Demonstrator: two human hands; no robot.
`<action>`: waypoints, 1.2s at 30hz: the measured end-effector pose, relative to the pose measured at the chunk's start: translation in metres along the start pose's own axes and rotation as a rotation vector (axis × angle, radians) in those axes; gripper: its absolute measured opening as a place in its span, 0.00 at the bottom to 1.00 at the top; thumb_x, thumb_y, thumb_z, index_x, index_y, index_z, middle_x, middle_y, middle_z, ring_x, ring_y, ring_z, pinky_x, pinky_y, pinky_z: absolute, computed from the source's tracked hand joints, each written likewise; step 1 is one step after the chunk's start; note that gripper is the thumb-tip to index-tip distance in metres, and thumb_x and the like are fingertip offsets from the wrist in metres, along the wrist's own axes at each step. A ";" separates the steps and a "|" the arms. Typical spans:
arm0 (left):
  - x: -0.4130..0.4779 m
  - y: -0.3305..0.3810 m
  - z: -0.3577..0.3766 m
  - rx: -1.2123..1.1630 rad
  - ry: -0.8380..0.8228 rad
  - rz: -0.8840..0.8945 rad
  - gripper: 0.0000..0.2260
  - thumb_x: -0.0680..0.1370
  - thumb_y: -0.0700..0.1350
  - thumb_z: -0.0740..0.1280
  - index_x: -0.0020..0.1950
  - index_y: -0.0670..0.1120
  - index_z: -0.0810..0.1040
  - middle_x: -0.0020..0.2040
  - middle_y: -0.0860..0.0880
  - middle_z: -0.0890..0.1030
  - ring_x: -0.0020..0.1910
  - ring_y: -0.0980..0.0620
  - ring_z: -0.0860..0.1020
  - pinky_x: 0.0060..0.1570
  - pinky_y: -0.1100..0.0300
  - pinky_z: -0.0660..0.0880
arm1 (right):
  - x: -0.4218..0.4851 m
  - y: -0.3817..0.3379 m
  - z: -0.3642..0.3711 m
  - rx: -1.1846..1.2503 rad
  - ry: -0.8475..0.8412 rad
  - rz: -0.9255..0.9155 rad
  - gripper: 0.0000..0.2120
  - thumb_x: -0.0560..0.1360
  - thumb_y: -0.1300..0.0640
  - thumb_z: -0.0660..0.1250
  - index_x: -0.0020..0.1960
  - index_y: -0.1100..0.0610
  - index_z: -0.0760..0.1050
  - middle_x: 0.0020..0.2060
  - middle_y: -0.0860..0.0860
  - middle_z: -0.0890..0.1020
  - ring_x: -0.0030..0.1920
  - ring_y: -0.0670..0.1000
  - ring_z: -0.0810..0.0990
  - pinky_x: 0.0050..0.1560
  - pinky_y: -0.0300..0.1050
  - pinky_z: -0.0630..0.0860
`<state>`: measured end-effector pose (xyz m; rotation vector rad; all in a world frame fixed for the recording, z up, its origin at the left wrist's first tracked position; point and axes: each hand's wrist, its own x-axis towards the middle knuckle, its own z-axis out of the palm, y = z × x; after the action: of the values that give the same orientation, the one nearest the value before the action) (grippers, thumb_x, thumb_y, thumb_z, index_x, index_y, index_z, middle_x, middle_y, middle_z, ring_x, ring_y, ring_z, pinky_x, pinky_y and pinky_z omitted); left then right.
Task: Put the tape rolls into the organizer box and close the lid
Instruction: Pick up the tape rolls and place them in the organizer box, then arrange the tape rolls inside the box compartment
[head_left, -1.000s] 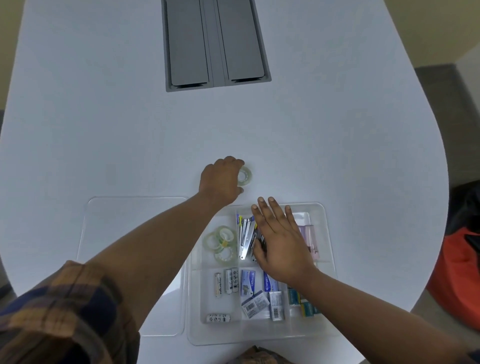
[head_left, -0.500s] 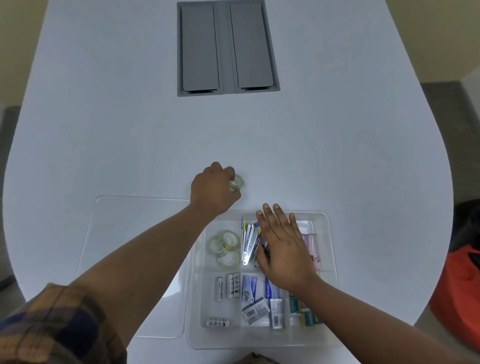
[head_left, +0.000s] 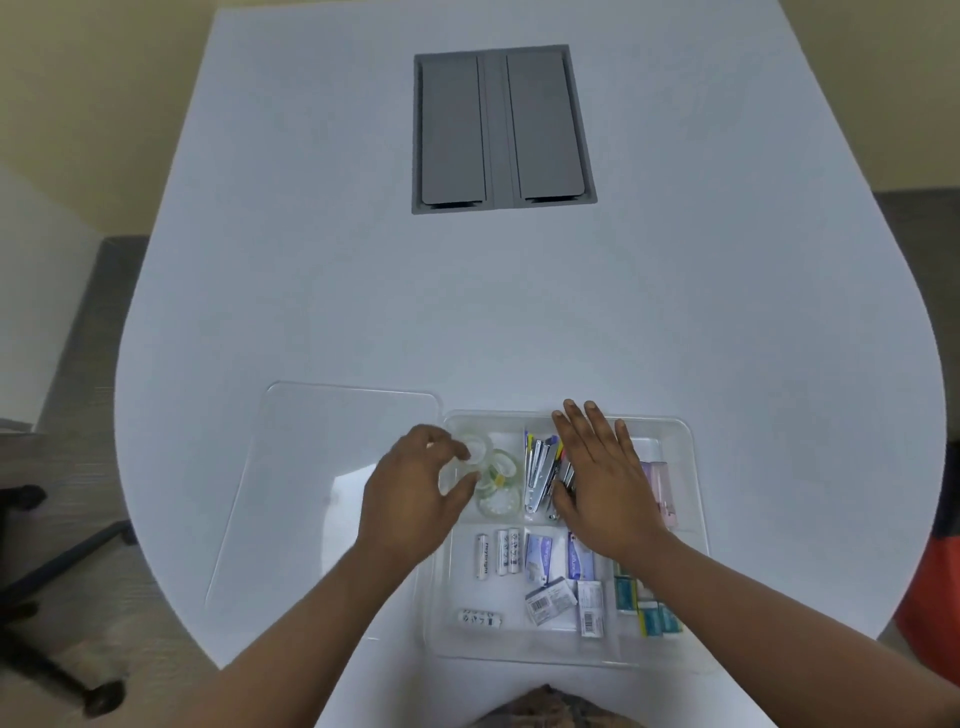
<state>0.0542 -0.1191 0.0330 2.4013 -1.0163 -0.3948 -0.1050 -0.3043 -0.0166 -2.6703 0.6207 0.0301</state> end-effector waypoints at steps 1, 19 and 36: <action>-0.008 -0.001 0.003 0.021 -0.019 -0.002 0.09 0.72 0.53 0.71 0.50 0.53 0.80 0.52 0.54 0.77 0.51 0.52 0.77 0.45 0.57 0.75 | 0.000 -0.002 -0.001 -0.010 -0.020 0.010 0.37 0.75 0.53 0.65 0.79 0.55 0.51 0.79 0.50 0.52 0.79 0.51 0.44 0.77 0.59 0.48; -0.031 -0.019 0.006 -0.029 0.008 0.036 0.14 0.71 0.53 0.72 0.52 0.48 0.78 0.54 0.50 0.79 0.60 0.49 0.74 0.56 0.58 0.68 | -0.065 -0.045 0.003 -0.054 -0.162 0.028 0.28 0.75 0.47 0.65 0.73 0.52 0.66 0.76 0.50 0.63 0.76 0.50 0.58 0.76 0.48 0.48; -0.069 -0.133 0.031 0.222 -0.464 -0.141 0.43 0.74 0.71 0.48 0.75 0.48 0.30 0.75 0.44 0.27 0.74 0.44 0.29 0.73 0.44 0.36 | -0.022 -0.109 -0.014 -0.028 -0.016 0.137 0.16 0.74 0.54 0.67 0.61 0.54 0.77 0.57 0.50 0.81 0.58 0.53 0.78 0.56 0.48 0.76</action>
<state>0.0717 0.0009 -0.0609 2.6546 -1.1327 -0.9712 -0.0797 -0.2110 0.0395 -2.6474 0.8022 0.0983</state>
